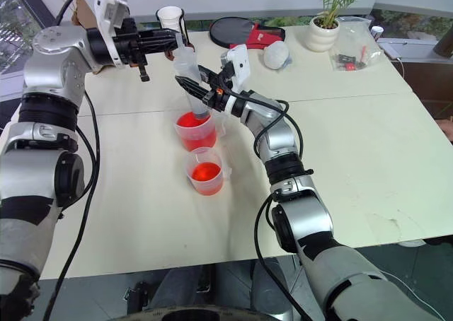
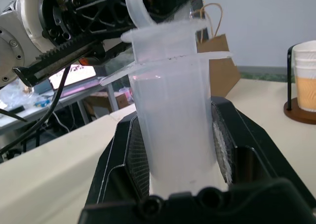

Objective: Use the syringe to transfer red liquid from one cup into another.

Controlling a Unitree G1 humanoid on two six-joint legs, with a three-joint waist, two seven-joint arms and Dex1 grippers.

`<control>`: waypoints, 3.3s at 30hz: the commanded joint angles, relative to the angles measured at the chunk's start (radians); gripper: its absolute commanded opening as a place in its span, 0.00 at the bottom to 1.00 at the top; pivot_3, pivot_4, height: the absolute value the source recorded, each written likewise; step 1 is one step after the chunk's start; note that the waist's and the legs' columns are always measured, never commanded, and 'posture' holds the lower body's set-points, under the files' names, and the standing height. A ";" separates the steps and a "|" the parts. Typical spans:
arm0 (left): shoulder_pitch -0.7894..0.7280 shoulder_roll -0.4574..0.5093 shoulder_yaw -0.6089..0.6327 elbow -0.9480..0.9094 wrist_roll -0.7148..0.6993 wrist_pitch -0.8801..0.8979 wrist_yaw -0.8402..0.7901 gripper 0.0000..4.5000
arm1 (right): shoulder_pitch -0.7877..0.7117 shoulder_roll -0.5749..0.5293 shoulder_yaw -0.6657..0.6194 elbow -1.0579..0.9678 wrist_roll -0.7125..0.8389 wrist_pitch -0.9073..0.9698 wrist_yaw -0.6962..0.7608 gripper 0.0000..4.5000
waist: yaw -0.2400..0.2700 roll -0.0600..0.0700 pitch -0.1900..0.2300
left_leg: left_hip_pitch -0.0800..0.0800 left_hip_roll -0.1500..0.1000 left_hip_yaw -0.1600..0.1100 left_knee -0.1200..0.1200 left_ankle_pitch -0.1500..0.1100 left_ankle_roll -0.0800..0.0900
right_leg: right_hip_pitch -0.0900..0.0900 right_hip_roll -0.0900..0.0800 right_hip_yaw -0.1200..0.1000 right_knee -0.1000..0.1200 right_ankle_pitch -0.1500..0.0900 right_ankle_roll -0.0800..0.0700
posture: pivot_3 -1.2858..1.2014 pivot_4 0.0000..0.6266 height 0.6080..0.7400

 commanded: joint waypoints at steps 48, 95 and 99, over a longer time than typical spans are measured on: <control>0.449 0.251 0.227 -0.594 -0.216 0.444 0.130 0.76 | -0.150 -0.091 -0.119 -0.282 0.191 0.235 -0.051 0.31 | 0.009 0.000 0.000 | 0.000 0.000 -0.003 0.000 0.001 -0.001 | 0.000 0.000 0.001 0.000 0.000 0.000 | 0.52 0.24 1.00; 0.104 -0.040 0.045 -0.533 -0.264 0.389 -0.036 0.76 | 0.420 -0.228 -0.025 -1.080 0.570 0.714 -0.379 0.31 | 0.052 -0.002 0.000 | 0.000 0.001 0.000 0.002 0.000 0.001 | 0.002 0.001 0.001 -0.001 0.000 0.000 | 0.52 0.24 1.00; 0.100 -0.063 0.028 -0.508 -0.247 0.351 -0.046 0.65 | 0.443 -0.222 -0.010 -1.102 0.571 0.714 -0.388 0.31 | 0.052 -0.002 0.000 | 0.000 0.001 0.000 0.002 0.000 0.001 | 0.002 0.001 0.001 -0.001 0.000 0.000 | 0.52 0.24 1.00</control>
